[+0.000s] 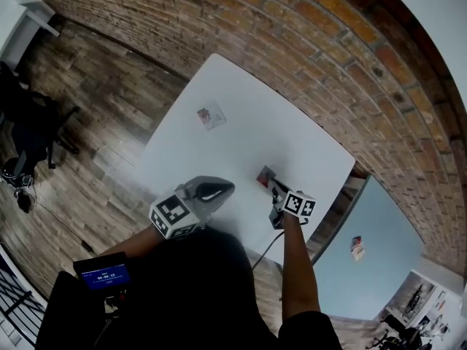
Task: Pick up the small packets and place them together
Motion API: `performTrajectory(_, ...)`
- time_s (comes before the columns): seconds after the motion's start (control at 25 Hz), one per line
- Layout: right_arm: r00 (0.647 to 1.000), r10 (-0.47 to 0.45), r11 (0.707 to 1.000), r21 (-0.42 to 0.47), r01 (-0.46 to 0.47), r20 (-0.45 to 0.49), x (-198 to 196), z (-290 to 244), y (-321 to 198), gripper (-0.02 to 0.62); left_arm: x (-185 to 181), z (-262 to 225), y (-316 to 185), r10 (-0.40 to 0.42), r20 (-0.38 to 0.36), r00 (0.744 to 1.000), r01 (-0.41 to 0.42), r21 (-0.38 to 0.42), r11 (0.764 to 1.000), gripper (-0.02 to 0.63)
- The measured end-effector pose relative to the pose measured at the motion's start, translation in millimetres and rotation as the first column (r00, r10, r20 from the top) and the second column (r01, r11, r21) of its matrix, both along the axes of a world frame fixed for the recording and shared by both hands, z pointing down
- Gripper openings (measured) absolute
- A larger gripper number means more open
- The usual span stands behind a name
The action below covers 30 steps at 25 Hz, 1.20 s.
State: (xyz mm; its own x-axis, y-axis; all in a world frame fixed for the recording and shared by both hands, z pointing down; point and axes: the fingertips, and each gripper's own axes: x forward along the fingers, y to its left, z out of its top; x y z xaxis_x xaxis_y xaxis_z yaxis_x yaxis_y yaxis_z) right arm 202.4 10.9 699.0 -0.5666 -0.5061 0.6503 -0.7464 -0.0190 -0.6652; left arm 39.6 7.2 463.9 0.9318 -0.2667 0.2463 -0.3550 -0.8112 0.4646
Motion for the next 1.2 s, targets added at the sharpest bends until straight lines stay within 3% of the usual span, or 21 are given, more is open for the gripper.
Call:
performTrajectory(0.24, 0.996, 0.048, 0.997, -0.066, -0.044, 0.074, 4.7, 11.5, -8.7, 0.005, -1.1, -1.0, -3.6, -0.017, -0.016, 1.0, 0.017, 0.007, 1.0, 0.0)
performTrajectory(0.68, 0.999, -0.032, 0.99, -0.139, 0.026, -0.041, 15.1, 28.9, -8.6, 0.012, -14.0, 6.3, -16.9, -0.091, -0.02, 0.996, 0.09, -0.068, 0.994, 0.0)
performTrajectory(1.0, 0.995, -0.038, 0.993, -0.11, 0.028, -0.09, 17.3, 27.8, -5.4, 0.123, -15.8, 6.5, -16.0, -0.1, -0.032, 0.994, 0.097, -0.087, 0.992, 0.0)
performTrajectory(1.2, 0.966, -0.095, 0.995, -0.034, 0.089, -0.239, 29.5, 13.9, -5.1, 0.169, -12.3, 4.6, -17.5, -0.097, -0.03, 0.995, 0.095, -0.07, 0.993, 0.0)
